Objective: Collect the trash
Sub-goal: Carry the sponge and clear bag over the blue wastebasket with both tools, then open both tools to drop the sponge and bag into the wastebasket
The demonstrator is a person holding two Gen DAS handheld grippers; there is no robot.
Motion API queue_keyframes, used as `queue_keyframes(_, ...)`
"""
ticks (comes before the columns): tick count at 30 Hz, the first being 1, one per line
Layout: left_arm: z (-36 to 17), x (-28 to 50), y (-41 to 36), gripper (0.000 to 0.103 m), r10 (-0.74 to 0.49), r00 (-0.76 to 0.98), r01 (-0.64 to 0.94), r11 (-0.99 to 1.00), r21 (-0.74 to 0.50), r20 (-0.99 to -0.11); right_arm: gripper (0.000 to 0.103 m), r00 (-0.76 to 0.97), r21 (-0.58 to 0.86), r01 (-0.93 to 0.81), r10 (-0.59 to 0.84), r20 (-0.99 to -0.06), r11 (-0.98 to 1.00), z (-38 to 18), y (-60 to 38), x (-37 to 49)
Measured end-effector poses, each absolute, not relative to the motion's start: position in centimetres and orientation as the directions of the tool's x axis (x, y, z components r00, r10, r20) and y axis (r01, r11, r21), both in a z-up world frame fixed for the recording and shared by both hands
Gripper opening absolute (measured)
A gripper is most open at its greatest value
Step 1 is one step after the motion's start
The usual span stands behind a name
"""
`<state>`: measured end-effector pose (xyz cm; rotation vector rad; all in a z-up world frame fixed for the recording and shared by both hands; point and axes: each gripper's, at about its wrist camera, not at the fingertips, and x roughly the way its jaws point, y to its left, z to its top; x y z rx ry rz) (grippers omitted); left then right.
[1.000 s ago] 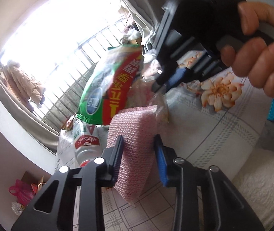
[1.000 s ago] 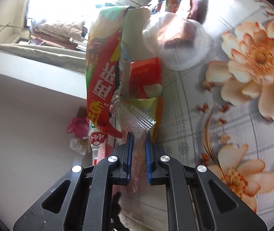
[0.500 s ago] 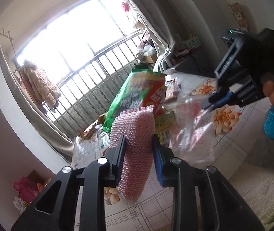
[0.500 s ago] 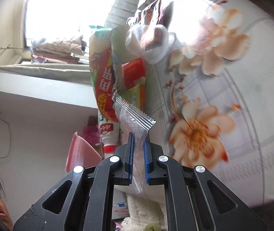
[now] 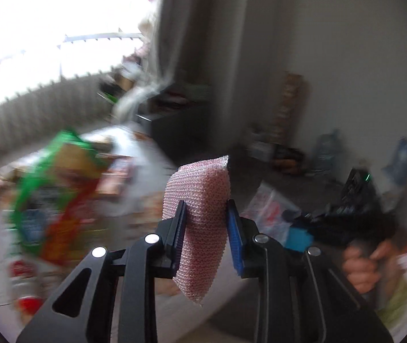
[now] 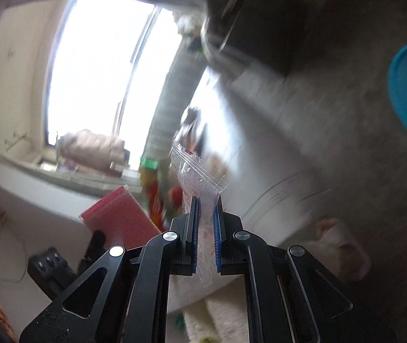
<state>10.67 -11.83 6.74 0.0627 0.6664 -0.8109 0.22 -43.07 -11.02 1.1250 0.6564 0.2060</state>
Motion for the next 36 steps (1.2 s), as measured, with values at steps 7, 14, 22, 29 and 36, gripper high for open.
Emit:
queue_keyframes(7, 3.6, 17.0, -30.7, 0.027, -0.712, 0.079, 0.75, 0.504, -0.429, -0.697, 0.008, 0.823, 0.704, 0.487, -0.003, -0.567, 0.517, -11.1, -54.1, -6.5)
queue_keyframes(14, -6.9, 18.9, -49.0, 0.027, -0.596, -0.059, 0.779, 0.474, -0.41, -0.801, 0.008, 0.713, 0.598, 0.682, -0.205, -0.67, 0.421, -16.4, -59.6, -5.3)
queue_keyframes(22, -16.6, 18.8, -55.8, 0.053, -0.52, -0.03, 0.779, 0.523, -0.346, -0.853, 0.019, 0.622, 0.546, 0.775, -0.235, -0.747, 0.317, -22.9, -63.5, -1.0)
queue_keyframes(29, -15.4, 18.8, -54.0, 0.065, -0.55, 0.002, 0.786, 0.517, -0.339, -0.835, 0.047, 0.567, 0.5, 0.816, -0.235, -0.79, 0.29, -24.3, -64.3, -3.1)
queue_keyframes(36, -9.4, 18.9, -51.3, 0.067, -0.611, 0.033, 0.792, 0.499, -0.352, -0.791, 0.056, 0.566, 0.488, 0.817, -0.266, -0.78, 0.308, -23.4, -63.2, -4.7)
